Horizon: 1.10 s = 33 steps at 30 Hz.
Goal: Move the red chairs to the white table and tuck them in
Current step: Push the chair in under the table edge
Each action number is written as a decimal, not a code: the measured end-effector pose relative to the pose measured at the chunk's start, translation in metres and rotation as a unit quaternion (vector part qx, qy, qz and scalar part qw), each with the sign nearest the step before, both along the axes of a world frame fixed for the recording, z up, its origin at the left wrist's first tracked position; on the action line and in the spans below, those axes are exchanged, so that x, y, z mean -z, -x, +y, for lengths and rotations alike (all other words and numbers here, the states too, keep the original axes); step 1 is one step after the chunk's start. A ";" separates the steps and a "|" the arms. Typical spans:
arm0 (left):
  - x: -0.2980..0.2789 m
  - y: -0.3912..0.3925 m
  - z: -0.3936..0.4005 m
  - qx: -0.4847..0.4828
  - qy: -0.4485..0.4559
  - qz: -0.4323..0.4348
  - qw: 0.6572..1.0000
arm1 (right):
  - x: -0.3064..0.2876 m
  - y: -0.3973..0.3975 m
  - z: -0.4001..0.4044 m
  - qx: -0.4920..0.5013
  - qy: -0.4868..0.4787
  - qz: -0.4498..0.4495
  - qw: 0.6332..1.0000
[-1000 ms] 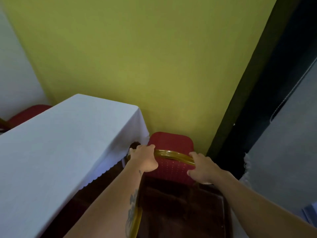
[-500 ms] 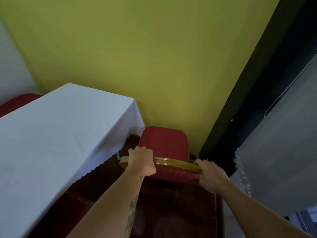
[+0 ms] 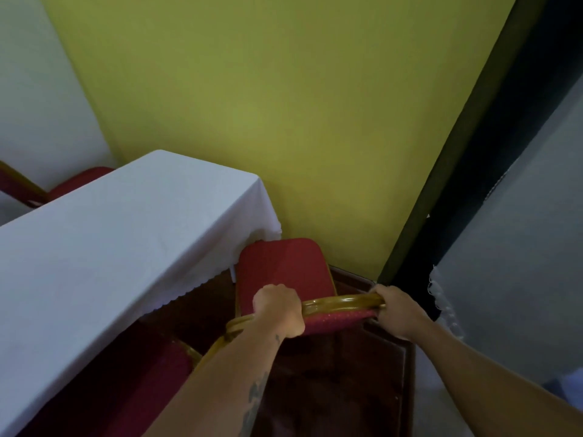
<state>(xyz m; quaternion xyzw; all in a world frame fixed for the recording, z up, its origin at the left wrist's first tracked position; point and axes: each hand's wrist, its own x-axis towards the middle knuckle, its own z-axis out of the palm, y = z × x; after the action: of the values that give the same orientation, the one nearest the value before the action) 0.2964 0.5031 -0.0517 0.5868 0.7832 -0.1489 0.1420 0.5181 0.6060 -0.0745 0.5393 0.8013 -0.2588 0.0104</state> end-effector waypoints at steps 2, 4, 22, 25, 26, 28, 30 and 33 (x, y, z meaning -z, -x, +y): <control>-0.003 -0.009 0.002 0.000 0.018 0.021 1.000 | -0.001 -0.002 0.003 0.043 0.050 0.024 0.998; -0.005 -0.013 0.004 -0.011 0.035 0.032 0.999 | -0.005 0.001 -0.001 0.140 0.136 0.084 0.977; 0.019 -0.066 0.039 -0.040 0.046 -0.226 0.972 | -0.002 -0.016 0.021 0.385 0.380 0.481 0.690; 0.021 -0.062 0.034 -0.044 0.063 -0.223 0.972 | 0.006 -0.004 0.025 0.411 0.322 0.457 0.720; 0.018 -0.063 0.034 -0.050 0.067 -0.216 0.973 | 0.007 0.000 0.025 0.422 0.294 0.449 0.731; 0.012 -0.066 0.035 -0.047 0.073 -0.206 0.975 | 0.006 0.003 0.028 0.432 0.266 0.442 0.740; 0.007 -0.071 0.037 -0.040 0.070 -0.195 0.977 | 0.003 0.000 0.033 0.418 0.267 0.445 0.746; 0.004 -0.081 0.037 -0.040 0.049 -0.198 0.978 | 0.000 -0.009 0.043 0.393 0.282 0.428 0.763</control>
<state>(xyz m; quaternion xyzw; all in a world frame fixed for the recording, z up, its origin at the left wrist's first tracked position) 0.3776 0.5403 -0.0561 0.5649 0.7542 -0.0626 0.3288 0.5267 0.6487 -0.0742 0.6131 0.3312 -0.6582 -0.2850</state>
